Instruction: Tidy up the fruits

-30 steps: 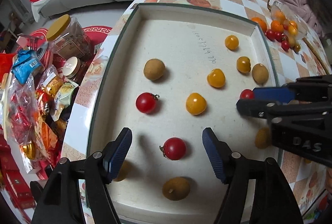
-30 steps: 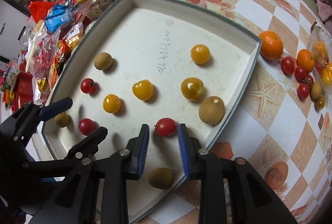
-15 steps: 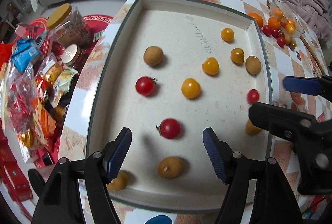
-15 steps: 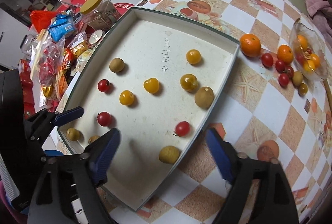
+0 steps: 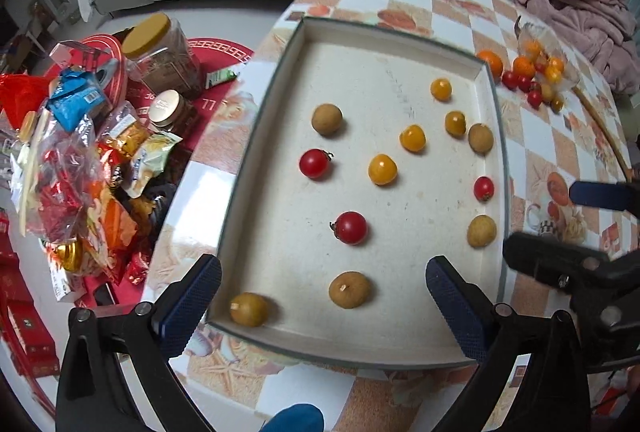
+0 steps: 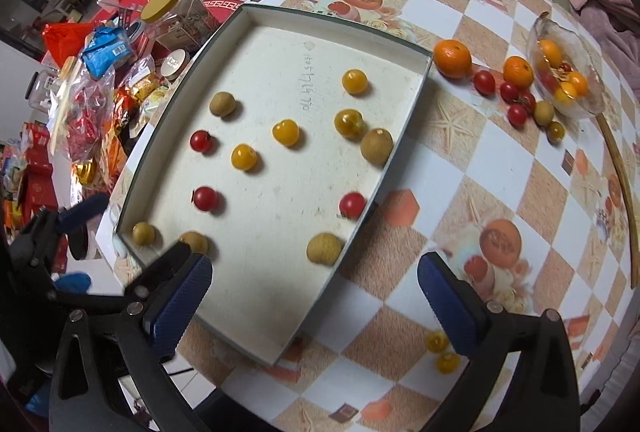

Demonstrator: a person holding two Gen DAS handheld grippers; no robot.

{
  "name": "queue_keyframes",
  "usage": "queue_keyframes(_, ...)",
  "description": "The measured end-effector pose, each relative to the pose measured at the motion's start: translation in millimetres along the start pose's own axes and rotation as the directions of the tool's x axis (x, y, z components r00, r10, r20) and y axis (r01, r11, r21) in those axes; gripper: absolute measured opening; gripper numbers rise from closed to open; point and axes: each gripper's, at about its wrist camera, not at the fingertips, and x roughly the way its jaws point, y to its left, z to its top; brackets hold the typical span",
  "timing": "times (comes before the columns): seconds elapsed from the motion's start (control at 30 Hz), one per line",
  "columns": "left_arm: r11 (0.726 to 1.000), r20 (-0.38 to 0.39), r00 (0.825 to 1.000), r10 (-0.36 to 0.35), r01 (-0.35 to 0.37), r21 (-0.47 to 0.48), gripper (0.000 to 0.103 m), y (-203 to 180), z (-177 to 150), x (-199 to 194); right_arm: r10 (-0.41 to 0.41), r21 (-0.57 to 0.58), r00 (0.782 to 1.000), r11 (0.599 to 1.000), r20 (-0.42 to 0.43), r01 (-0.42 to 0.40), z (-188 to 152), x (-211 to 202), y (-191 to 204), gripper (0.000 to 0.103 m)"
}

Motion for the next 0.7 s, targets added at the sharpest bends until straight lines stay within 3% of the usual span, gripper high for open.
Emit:
queue_keyframes(0.33, 0.996, -0.057, 0.998, 0.034, -0.029, 0.09, 0.103, -4.0, -8.4, -26.7, -0.015, -0.021, 1.0, 1.0, -0.01, 0.014, -11.0, -29.3, 15.2, 0.103)
queue_keyframes(0.7, 0.985, -0.063, 0.997, 0.044, -0.032, 0.171, 0.103, -14.0, -14.1, -47.4, -0.044, -0.018, 0.999, 0.999, 0.01, 0.044, -12.1, -54.3, 17.0, 0.103)
